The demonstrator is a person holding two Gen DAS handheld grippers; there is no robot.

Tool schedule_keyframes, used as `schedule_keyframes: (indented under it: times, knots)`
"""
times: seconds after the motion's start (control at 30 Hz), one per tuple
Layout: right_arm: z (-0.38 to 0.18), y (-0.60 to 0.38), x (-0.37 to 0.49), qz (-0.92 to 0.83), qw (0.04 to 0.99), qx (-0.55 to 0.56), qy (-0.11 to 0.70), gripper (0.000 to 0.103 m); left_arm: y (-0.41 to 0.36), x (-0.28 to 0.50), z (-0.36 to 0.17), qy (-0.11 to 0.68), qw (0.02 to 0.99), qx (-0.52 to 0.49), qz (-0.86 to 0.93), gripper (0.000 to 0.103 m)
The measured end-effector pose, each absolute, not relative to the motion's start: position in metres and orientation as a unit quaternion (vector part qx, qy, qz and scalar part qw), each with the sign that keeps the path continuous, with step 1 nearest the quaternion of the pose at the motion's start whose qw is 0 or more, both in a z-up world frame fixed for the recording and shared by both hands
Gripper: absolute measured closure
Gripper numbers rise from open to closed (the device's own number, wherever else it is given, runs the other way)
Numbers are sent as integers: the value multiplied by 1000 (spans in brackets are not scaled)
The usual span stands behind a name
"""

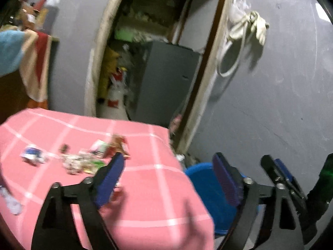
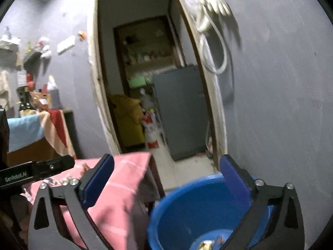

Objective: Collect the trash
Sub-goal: 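Move both tools back over the table toward the remaining trash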

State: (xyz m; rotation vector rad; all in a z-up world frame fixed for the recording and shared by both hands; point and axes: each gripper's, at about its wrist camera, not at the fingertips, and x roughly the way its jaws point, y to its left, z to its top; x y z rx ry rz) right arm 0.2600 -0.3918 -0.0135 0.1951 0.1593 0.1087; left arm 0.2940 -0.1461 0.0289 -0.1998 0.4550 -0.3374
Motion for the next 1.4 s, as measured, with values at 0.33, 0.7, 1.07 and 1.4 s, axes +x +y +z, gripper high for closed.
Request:
schedule_keyframes:
  times: [0.33,0.7,1.07,1.4]
  knots:
    - [6,-329,242,145,987,67,4,0,-67,237,41,149,983,-93,-62,4]
    - [7,-271,238,214,976,33,6,0,-10,193,19,133,989,-66,20,4]
    - [-17,-238,261,224,971,4,85,0,17,216,-8,232,967,-88,50,4]
    - [-31,-226,279,223,964,-10,141,0,24,249,-18,285,952,-100,58,4]
